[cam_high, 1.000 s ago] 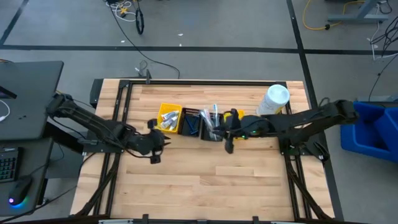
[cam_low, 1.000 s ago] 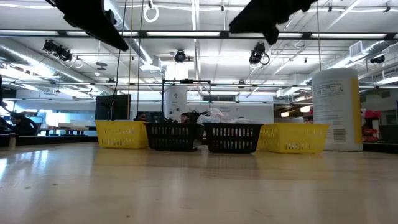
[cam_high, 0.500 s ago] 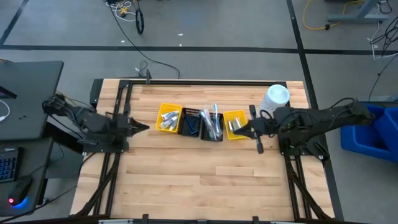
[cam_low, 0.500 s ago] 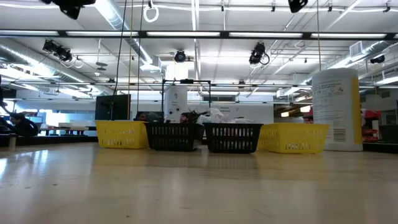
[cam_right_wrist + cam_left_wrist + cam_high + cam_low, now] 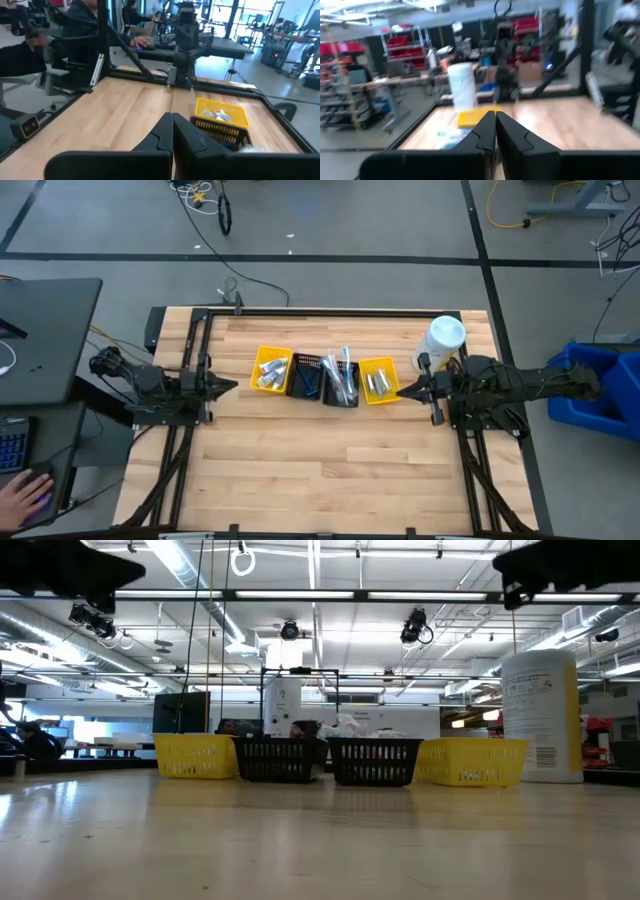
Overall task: Pick & Place Travel size toiletries
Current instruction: Return to Home Position
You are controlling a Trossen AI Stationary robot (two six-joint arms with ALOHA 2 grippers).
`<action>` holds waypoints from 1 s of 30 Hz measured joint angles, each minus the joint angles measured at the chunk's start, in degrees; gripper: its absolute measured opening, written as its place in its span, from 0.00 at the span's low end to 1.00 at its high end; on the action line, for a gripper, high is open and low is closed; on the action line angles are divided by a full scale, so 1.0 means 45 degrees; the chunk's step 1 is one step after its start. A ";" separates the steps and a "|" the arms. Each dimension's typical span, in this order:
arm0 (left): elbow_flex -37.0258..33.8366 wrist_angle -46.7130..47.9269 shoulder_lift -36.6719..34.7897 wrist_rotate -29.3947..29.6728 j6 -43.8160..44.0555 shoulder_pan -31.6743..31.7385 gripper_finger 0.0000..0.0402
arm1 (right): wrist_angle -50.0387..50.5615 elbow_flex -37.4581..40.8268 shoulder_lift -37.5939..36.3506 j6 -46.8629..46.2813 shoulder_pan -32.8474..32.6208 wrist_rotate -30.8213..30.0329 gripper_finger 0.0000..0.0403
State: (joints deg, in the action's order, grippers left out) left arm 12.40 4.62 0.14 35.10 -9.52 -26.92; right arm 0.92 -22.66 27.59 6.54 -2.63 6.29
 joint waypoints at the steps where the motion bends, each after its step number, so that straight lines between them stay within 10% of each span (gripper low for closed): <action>1: -0.0125 0.0115 -0.0003 0.0175 -0.0021 0.0000 0.06 | 0.0046 0.0282 -0.0402 -0.0017 0.0052 -0.0008 0.00; 13: -0.2072 -0.1989 0.0021 0.0156 0.0393 0.0000 0.06 | -0.0735 0.3219 -0.3886 -0.0146 0.0238 -0.0001 0.01; 30: -0.2642 -0.2346 0.0049 -0.0357 0.1535 0.0002 0.06 | -0.1403 0.4916 -0.4642 -0.0362 0.0233 -0.0004 0.02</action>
State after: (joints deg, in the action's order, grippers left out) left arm 0.51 -5.94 0.36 33.50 -2.61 -26.91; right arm -5.40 -0.54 6.70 4.91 -1.58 6.27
